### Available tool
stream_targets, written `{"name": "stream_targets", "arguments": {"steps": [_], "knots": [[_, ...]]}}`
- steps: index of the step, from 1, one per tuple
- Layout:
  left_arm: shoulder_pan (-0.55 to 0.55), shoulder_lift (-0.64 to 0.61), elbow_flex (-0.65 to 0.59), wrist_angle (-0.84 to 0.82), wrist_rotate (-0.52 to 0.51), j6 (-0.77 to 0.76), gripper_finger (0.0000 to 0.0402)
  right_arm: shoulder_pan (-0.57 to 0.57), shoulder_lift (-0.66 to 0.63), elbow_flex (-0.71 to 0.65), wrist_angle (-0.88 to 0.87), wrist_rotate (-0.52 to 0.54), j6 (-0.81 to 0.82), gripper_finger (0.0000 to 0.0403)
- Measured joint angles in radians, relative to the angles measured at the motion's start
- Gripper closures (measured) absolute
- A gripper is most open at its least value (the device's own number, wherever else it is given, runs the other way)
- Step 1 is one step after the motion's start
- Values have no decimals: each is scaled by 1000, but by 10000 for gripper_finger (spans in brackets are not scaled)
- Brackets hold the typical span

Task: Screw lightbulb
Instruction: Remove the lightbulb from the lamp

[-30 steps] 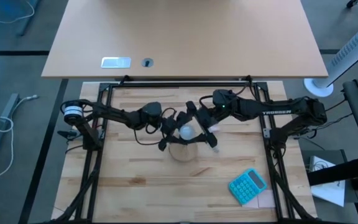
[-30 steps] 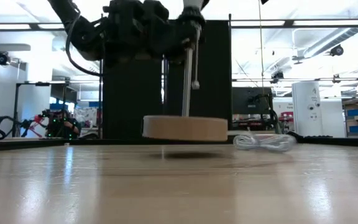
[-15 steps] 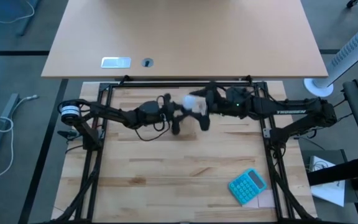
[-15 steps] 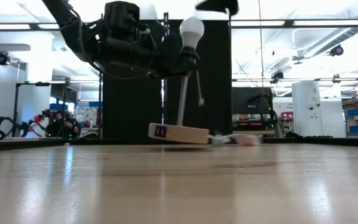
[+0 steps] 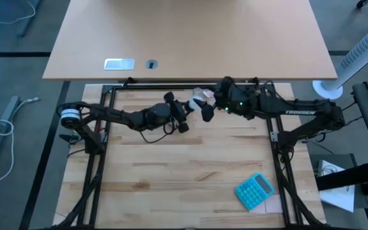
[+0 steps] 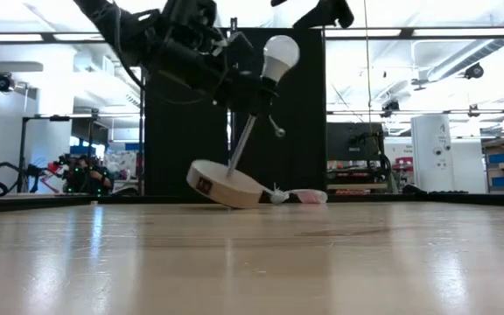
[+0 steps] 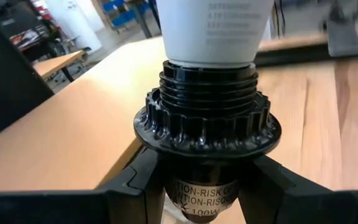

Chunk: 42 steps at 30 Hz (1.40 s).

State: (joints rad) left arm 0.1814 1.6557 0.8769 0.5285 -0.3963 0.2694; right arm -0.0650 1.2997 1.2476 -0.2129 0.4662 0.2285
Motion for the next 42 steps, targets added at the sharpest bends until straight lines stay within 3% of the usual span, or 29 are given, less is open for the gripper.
{"name": "stream_targets", "arguments": {"steps": [4, 10, 16, 22, 36, 42], "knots": [[-9, 2, 71, -165, -18, 113, 258, -5, 15, 119, -241, -3, 87, 34], [-9, 7, 156, -345, -67, 139, 258, -12, 52, 234, -519, -60, 276, 34], [-14, 6, 152, -304, -65, 118, 258, -9, 59, 191, -545, -97, 389, 34], [-54, 5, 130, -280, -70, 105, 258, -26, 62, 103, -460, -208, 513, 34], [-100, 4, 119, -224, -115, 86, 258, -27, 63, 77, -430, -289, 703, 35], [-100, 4, 119, -213, -116, 87, 258, -40, 83, 75, -398, -290, 715, 78]]}}
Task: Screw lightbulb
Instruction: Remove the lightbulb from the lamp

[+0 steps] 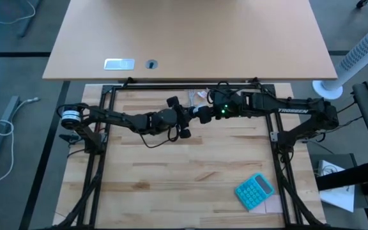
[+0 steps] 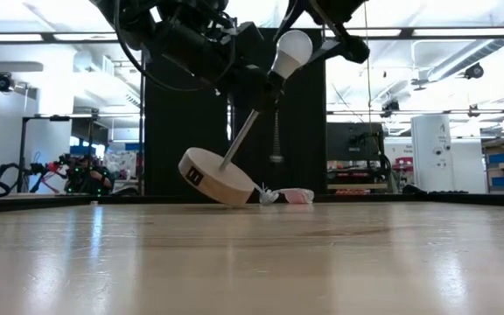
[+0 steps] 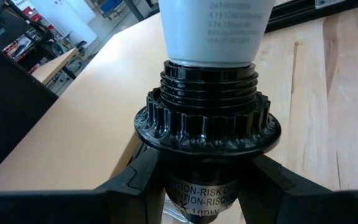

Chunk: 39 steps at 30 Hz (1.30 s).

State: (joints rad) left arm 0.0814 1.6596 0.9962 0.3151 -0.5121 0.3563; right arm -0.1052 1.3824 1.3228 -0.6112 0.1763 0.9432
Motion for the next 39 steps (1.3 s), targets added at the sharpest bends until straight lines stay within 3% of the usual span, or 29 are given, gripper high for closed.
{"name": "stream_targets", "arguments": {"steps": [9, 19, 26, 32, 39], "knots": [[-7, -1, 0, 3, 22, 1, 258, -14, 45, 15, 9, -43, -37, 152], [-11, -3, 0, -2, 29, 2, 258, -22, 40, 22, -1, -65, -79, 131], [-13, -3, -2, -6, 66, -3, 258, -21, 40, 23, -7, -77, -168, 151], [-13, -4, -2, -20, 135, -41, 258, -22, 40, 23, -24, -130, -338, 148], [-13, -9, 13, -31, 298, -78, 258, -21, 37, 64, -112, -214, -681, 144]]}}
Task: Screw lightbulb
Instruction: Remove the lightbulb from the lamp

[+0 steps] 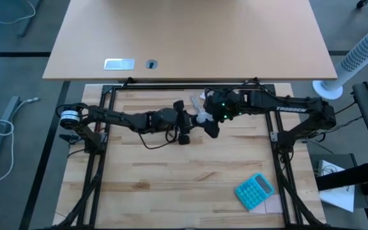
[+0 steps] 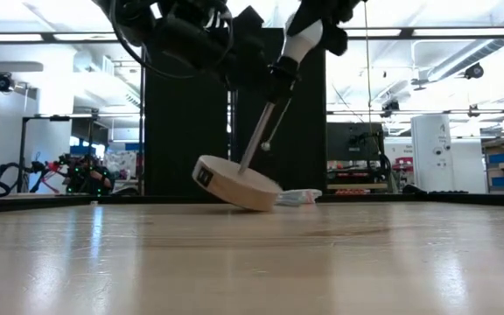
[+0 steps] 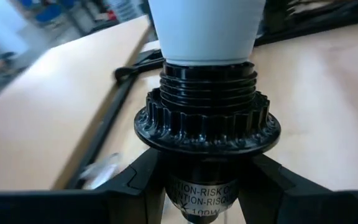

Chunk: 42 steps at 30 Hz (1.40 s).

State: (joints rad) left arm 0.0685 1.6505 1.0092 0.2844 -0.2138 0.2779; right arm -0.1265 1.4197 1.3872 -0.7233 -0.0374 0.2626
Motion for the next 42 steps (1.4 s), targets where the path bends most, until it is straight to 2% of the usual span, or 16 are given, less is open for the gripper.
{"name": "stream_targets", "arguments": {"steps": [8, 12, 15, 21, 28, 34, 38, 42], "knots": [[24, -13, 31, -18, 356, -74, 258, 9, 0, 79, -67, -136, -390, 145], [39, -13, 59, -68, 478, -99, 258, 19, 1, 104, -119, -166, -527, 137], [42, -13, 73, -85, 495, -103, 258, 21, 1, 114, -142, -162, -551, 133], [51, -11, 71, -84, 490, -82, 258, 24, 1, 122, -151, -137, -454, 106], [63, -11, 63, -86, 346, -83, 258, 6, 1, 169, -164, -95, -240, 57], [65, -11, 63, -73, 85, -87, 258, -21, 0, 217, -192, 96, 121, 58], [67, -11, 69, -74, 16, -68, 258, -58, 1, 218, -193, 122, 361, 59], [64, -7, 73, -76, -72, -28, 258, -90, 20, 218, -205, 118, 525, 59]]}}
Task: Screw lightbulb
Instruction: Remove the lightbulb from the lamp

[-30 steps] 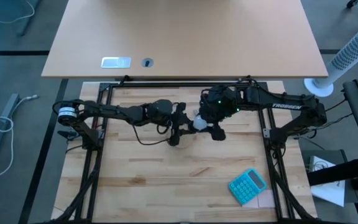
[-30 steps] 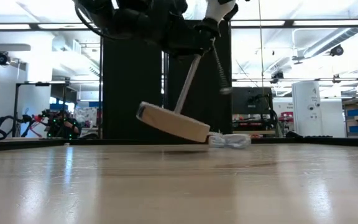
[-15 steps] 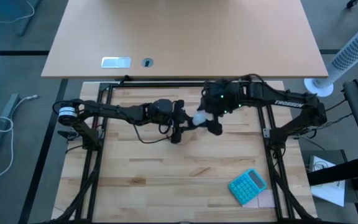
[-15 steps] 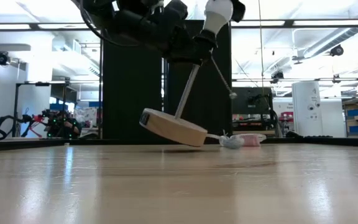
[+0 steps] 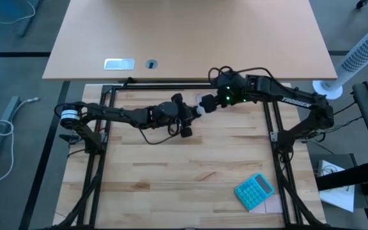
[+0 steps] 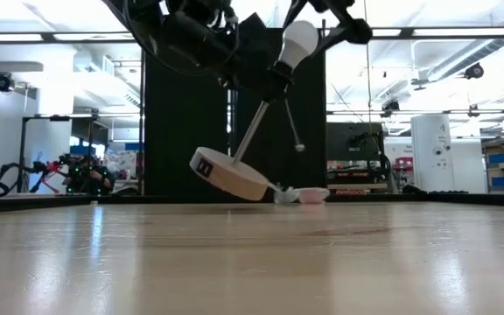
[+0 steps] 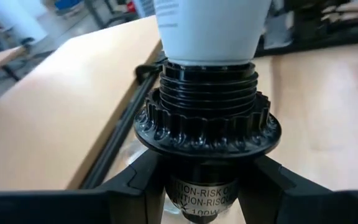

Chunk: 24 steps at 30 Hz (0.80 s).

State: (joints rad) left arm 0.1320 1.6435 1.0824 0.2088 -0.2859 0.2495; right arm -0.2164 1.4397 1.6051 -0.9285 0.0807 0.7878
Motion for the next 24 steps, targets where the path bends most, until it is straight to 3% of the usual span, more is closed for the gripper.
{"name": "stream_targets", "arguments": {"steps": [8, 24], "knots": [[5, 1, 0, -2, -64, 38, 258, -19, 51, 0, -9, -81, 195, 59], [7, 1, -1, -3, -64, 48, 258, -27, 80, -2, 27, -82, 226, 70]]}}
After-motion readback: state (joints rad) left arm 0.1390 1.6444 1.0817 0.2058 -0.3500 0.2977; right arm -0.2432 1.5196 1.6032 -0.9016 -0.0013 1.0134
